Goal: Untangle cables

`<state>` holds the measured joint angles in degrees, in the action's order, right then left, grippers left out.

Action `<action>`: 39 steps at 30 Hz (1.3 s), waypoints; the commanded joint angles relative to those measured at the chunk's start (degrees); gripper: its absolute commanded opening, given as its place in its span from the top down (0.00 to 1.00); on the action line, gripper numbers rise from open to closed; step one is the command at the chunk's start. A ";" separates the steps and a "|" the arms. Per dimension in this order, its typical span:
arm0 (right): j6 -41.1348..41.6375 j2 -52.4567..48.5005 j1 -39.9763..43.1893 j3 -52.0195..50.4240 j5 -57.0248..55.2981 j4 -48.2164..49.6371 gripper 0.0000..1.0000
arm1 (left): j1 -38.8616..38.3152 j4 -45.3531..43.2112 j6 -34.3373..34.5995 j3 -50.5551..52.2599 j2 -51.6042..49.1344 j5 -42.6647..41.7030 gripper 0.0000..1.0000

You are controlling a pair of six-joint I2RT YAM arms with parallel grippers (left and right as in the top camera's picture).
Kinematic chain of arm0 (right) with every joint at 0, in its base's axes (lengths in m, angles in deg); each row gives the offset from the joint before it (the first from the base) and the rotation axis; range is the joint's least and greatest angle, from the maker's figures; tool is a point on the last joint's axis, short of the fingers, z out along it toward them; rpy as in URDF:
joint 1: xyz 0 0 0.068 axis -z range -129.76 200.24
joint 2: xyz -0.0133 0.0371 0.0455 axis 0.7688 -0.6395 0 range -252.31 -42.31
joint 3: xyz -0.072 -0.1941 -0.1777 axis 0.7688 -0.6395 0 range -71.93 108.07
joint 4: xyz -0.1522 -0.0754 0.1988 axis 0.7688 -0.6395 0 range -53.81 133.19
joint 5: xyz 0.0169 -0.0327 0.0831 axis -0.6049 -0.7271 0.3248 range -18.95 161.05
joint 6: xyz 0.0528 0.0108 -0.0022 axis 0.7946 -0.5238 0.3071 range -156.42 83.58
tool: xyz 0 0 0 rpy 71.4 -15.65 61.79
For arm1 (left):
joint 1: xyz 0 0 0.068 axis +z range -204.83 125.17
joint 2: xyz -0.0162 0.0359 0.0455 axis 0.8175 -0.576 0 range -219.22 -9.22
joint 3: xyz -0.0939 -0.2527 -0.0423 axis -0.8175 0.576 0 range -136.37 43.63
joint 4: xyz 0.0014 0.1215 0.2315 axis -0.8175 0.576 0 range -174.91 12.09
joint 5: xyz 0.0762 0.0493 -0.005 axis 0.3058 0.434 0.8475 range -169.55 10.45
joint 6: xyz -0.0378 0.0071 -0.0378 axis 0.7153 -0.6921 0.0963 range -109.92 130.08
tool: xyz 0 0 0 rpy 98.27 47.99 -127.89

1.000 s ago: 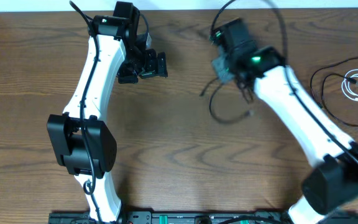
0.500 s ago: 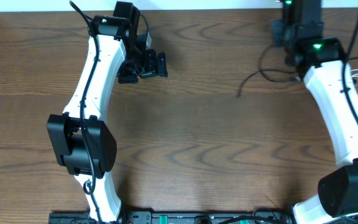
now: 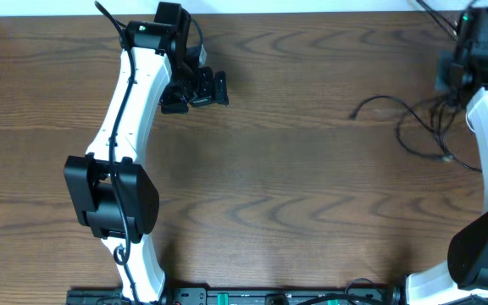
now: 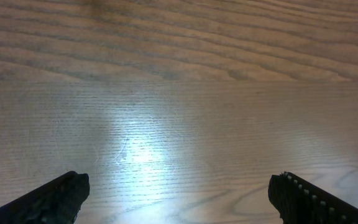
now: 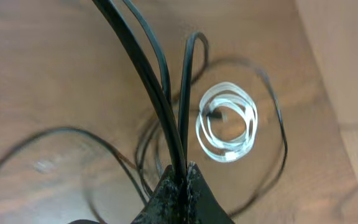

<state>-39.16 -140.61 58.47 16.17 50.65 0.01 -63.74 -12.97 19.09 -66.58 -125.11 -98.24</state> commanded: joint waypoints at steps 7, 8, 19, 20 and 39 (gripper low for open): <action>5.55 0.42 5.95 -11.50 -0.63 1.88 0.99 | 0.07 0.24 -0.20 -0.37 0.17 0.59 0.02; 6.47 0.42 6.29 -12.55 -0.57 2.19 0.99 | 0.07 0.24 -0.20 -0.37 0.17 0.59 0.02; 8.07 0.37 7.21 -24.00 4.20 8.11 0.99 | 0.07 0.24 -0.20 -0.37 0.17 0.59 0.02; 8.07 0.37 7.21 -25.49 4.02 9.57 0.99 | 0.07 0.24 -0.20 -0.37 0.17 0.61 0.02; 6.08 1.60 7.19 -36.54 13.31 21.73 0.57 | 0.07 0.24 -0.20 -0.37 0.17 0.61 0.02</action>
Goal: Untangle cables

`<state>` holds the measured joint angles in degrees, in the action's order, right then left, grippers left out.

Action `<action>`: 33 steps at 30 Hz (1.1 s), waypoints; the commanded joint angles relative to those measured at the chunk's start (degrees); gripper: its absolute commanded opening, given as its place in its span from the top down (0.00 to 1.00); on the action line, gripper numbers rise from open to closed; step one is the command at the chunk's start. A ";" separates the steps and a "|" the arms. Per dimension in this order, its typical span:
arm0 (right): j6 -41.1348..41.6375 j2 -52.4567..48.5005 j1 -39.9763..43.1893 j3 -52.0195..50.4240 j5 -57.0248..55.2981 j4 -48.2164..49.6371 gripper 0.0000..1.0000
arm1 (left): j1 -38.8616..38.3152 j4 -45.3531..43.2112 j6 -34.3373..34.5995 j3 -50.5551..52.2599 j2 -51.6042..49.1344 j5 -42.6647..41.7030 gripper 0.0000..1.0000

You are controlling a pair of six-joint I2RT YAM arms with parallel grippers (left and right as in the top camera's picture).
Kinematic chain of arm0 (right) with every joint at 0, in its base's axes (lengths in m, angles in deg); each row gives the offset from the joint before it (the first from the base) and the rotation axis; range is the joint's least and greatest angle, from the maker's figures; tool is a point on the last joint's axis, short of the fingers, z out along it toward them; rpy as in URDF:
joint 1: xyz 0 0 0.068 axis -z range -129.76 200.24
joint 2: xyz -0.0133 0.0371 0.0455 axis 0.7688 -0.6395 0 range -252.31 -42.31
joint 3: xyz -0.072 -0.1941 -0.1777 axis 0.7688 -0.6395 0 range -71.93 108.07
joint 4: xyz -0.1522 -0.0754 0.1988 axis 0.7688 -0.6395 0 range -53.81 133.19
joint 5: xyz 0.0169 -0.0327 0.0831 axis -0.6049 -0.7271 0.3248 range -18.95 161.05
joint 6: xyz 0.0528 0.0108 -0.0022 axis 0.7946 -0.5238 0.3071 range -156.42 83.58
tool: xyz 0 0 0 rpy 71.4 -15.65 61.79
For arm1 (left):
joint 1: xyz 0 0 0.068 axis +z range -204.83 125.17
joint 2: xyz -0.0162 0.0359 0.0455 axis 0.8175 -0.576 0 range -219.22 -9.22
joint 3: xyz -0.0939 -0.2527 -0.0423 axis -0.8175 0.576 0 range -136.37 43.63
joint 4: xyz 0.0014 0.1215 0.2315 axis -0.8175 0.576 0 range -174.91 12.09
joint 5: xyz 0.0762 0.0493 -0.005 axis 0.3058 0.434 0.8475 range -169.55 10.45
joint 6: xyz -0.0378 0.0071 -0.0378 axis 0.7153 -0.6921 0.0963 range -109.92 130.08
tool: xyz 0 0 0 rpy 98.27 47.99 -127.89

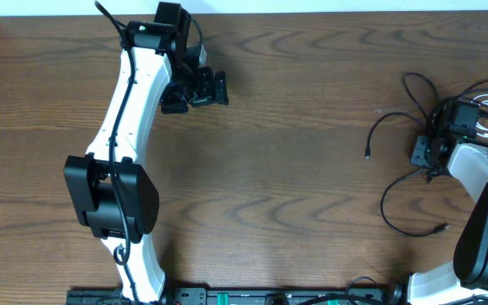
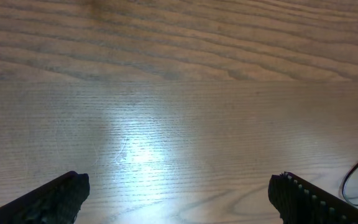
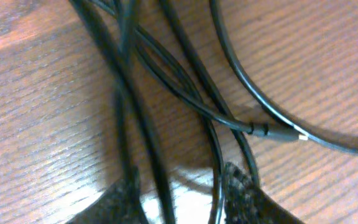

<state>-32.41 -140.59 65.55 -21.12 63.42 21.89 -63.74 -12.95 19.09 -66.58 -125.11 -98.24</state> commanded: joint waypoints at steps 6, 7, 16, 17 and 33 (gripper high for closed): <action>-0.68 6.99 0.02 4.70 0.76 -0.98 0.38 | 0.07 0.22 -0.20 -0.37 0.17 0.61 0.02; -0.68 8.04 0.02 5.01 0.74 -0.94 0.35 | 0.07 0.22 -0.20 -0.37 0.17 0.61 0.02; -0.66 12.33 0.02 4.94 0.79 -0.31 0.27 | 0.07 0.22 -0.20 -0.37 0.17 0.61 0.02; -0.68 12.24 0.02 4.87 0.94 -0.39 0.26 | 0.07 0.22 -0.20 -0.37 0.17 0.59 0.02; -0.85 12.13 -1.70 4.79 43.54 -0.59 0.01 | 0.07 0.22 -0.20 -0.37 0.17 0.61 0.02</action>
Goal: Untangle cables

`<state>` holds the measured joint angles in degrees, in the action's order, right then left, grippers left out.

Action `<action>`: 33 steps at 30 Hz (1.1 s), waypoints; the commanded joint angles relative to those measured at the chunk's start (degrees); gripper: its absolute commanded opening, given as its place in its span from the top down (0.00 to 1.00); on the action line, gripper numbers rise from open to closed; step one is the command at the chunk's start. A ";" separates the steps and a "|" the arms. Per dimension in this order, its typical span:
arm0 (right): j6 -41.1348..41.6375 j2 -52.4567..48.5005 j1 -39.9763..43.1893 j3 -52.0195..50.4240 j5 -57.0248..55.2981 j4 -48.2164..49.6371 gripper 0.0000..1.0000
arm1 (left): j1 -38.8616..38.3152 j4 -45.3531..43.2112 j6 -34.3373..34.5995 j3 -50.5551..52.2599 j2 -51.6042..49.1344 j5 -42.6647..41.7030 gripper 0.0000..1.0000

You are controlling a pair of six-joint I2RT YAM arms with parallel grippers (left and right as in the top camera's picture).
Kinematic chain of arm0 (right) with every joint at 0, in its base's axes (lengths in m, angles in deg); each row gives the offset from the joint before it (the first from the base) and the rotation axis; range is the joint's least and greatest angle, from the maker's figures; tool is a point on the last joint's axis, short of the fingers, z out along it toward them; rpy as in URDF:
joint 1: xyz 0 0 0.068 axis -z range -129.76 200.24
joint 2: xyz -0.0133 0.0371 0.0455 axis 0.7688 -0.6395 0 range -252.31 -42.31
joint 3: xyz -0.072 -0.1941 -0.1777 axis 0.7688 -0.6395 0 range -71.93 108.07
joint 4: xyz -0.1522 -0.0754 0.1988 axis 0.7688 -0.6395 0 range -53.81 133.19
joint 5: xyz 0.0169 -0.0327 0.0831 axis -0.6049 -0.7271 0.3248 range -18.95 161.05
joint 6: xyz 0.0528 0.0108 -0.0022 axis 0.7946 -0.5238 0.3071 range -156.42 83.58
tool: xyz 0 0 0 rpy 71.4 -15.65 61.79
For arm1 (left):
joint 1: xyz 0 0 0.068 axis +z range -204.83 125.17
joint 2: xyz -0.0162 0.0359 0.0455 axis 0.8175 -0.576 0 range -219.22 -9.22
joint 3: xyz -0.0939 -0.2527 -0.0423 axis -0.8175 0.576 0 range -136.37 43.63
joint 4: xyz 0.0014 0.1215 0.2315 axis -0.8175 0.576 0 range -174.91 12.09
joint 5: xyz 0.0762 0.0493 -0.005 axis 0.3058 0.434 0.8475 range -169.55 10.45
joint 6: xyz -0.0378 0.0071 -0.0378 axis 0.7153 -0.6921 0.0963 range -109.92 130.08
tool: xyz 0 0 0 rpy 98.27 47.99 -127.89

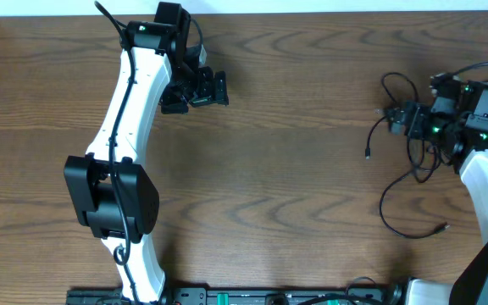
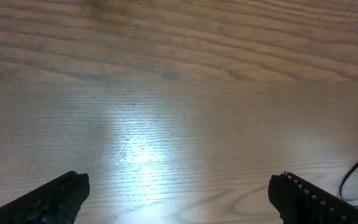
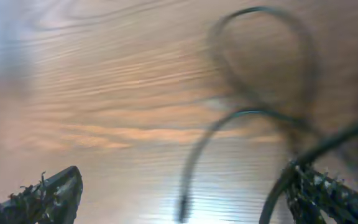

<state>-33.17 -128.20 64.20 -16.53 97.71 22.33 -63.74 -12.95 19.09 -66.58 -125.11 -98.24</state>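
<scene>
A tangle of thin black cables (image 1: 415, 151) lies at the table's right side. One loose plug end (image 1: 368, 154) points left and another (image 1: 444, 227) lies nearer the front. My right gripper (image 1: 396, 119) hovers at the tangle's left edge, open wide. In its wrist view the gripper (image 3: 185, 179) has a blurred black cable (image 3: 194, 162) hanging between its fingers, and a second strand passes beside the right finger (image 3: 328, 193). My left gripper (image 1: 224, 88) is open at the far left, its fingers (image 2: 55, 198) over bare wood. Its view catches a plug end at the right edge.
A white coiled cable lies at the right edge behind my right arm. The wooden table (image 1: 295, 195) stretches between the two arms. A bar of electronics (image 1: 252, 296) runs along the front edge.
My right gripper has moved up and to the left, from low over the middle of the tangle to its left edge, and its jaws stand much wider. The cables have shifted slightly. The left arm is unchanged.
My right gripper was first shut on several black strands, held up at the far right corner over the white coil. Then it was low on the table with jaws parted around the strands. Now it is wide open beside the tangle. The left arm stayed put.
</scene>
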 commanded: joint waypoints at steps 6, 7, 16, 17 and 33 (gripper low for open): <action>-0.11 -0.26 -0.50 0.20 1.40 -8.15 0.01 | 0.07 0.22 -0.20 -0.37 0.17 0.61 0.02; -0.11 -0.26 -0.50 0.17 -2.60 -9.25 0.01 | 0.07 0.22 -0.20 -0.37 0.17 0.61 0.02; -0.09 -0.26 -0.50 0.13 -25.46 -14.49 0.01 | 0.07 0.22 -0.20 -0.37 0.17 0.61 0.02; -0.09 -0.26 -0.50 0.13 -25.49 -14.49 0.01 | 0.07 0.22 -0.20 -0.37 0.17 0.61 0.02; -0.11 -0.28 -0.50 0.09 -26.73 -14.73 0.01 | 0.07 0.22 -0.20 -0.37 0.17 0.61 0.02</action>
